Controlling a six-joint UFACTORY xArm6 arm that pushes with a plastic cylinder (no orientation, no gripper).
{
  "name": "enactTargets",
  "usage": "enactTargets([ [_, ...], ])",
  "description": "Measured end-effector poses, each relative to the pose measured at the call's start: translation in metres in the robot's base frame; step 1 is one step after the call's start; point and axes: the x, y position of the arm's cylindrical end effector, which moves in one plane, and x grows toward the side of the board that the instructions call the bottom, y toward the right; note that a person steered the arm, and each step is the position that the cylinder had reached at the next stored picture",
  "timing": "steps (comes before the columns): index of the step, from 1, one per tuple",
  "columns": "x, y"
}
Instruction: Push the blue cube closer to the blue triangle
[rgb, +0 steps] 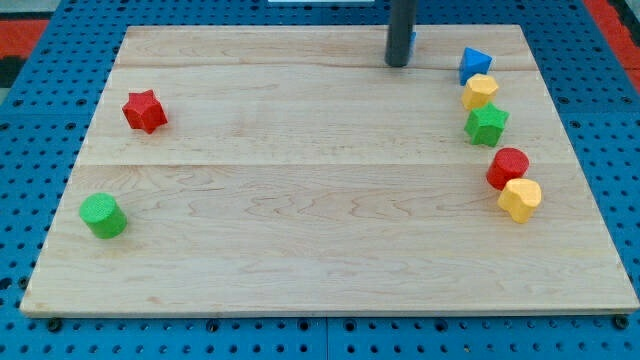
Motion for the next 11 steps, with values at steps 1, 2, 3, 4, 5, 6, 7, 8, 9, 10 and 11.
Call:
enactTargets([
  [1, 0.010, 0.003],
  [2, 0.024, -0.068],
  [3, -0.013, -0.082],
  [4, -0.035, -0.072],
  [5, -0.034, -0.005],
  [6, -0.023, 0.026],
  [7, -0.011, 0.039],
  [8, -0.011, 0.020],
  [9, -0.029, 0.021],
  [10, -0.029, 0.026],
  [11, -0.029, 0.026],
])
